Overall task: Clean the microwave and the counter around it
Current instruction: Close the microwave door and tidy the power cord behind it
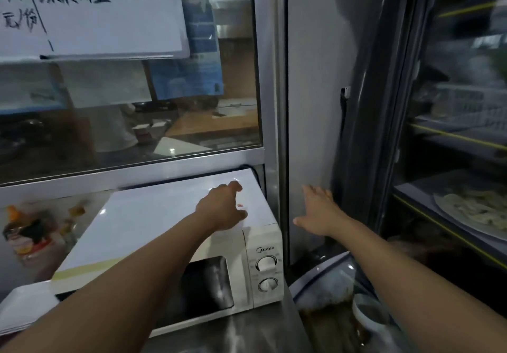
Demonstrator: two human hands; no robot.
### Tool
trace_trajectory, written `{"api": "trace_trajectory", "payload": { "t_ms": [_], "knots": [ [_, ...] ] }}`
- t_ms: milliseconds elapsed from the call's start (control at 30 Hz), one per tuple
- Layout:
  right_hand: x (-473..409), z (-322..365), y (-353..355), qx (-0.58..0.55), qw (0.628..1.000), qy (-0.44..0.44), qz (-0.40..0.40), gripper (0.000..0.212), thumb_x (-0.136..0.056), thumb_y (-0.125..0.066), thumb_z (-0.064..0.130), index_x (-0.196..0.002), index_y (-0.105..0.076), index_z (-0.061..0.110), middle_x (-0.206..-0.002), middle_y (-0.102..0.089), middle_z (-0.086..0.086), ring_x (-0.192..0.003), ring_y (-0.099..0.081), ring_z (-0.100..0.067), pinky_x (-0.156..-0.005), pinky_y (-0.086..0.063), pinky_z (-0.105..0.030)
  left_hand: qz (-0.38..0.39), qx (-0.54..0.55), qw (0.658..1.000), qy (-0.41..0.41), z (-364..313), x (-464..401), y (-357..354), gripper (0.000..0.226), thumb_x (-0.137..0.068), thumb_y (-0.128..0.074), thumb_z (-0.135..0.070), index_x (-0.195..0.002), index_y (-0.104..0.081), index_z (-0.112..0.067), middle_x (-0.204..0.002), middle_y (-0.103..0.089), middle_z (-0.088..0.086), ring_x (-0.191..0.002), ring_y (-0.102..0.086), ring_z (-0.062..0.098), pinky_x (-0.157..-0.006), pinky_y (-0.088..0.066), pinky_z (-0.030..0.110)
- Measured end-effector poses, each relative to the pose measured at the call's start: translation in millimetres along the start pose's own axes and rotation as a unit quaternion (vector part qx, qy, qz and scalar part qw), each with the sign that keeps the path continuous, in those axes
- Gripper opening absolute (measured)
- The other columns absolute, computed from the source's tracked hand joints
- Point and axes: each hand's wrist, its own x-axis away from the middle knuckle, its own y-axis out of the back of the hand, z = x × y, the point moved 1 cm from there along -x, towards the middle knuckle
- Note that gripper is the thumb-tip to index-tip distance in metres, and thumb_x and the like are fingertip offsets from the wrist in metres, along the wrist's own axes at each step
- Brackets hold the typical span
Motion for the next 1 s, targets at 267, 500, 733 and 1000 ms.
{"api": "trace_trajectory", "payload": {
  "t_ms": [267,500,733,1000],
  "knots": [
    [-61.5,-5.5,-37.5,-0.069,0.994,-0.053,-0.060,0.059,-0.085,-0.065,0.027,-0.134,-0.034,0.013,-0.135,-0.040,-0.011,-0.125,-0.037,-0.026,-0.101,-0.041,-0.043,-0.001,0.013,0.999,-0.039,23.6,-80.1,-13.7,0.054,-0.087,-0.063,-0.030,-0.136,-0.041,-0.019,-0.138,-0.049,0.006,-0.124,-0.047,0.024,-0.101,-0.042,0.038],
    [-119.7,-24.0,-75.2,-0.083,0.994,-0.054,-0.054,0.057,-0.086,-0.064,0.027,-0.133,-0.035,0.011,-0.133,-0.043,-0.013,-0.124,-0.040,-0.028,-0.103,-0.039,-0.042,0.000,0.021,0.999,-0.036,26.5,-135.2,-37.3,0.051,-0.088,-0.060,-0.030,-0.135,-0.043,-0.019,-0.138,-0.048,0.003,-0.125,-0.046,0.022,-0.102,-0.041,0.041],
    [-193.0,-44.1,-112.1,-0.116,0.993,-0.023,-0.012,0.063,-0.086,-0.065,0.029,-0.136,-0.033,0.006,-0.137,-0.042,-0.015,-0.126,-0.040,-0.031,-0.100,-0.038,-0.037,-0.051,0.030,0.998,-0.007,27.8,-179.4,-57.4,0.043,-0.091,-0.057,-0.028,-0.131,-0.046,-0.017,-0.133,-0.052,0.003,-0.122,-0.048,0.022,-0.101,-0.041,0.043],
    [-263.3,-57.1,-164.1,-0.204,0.978,-0.002,0.036,0.069,-0.087,-0.064,0.029,-0.143,-0.030,0.006,-0.145,-0.039,-0.013,-0.130,-0.041,-0.030,-0.105,-0.039,-0.037,-0.085,0.021,0.996,0.020,32.5,-219.3,-77.1,0.039,-0.093,-0.054,-0.030,-0.129,-0.049,-0.019,-0.131,-0.054,0.003,-0.115,-0.053,0.019,-0.089,-0.040,0.027]
  ]
}}
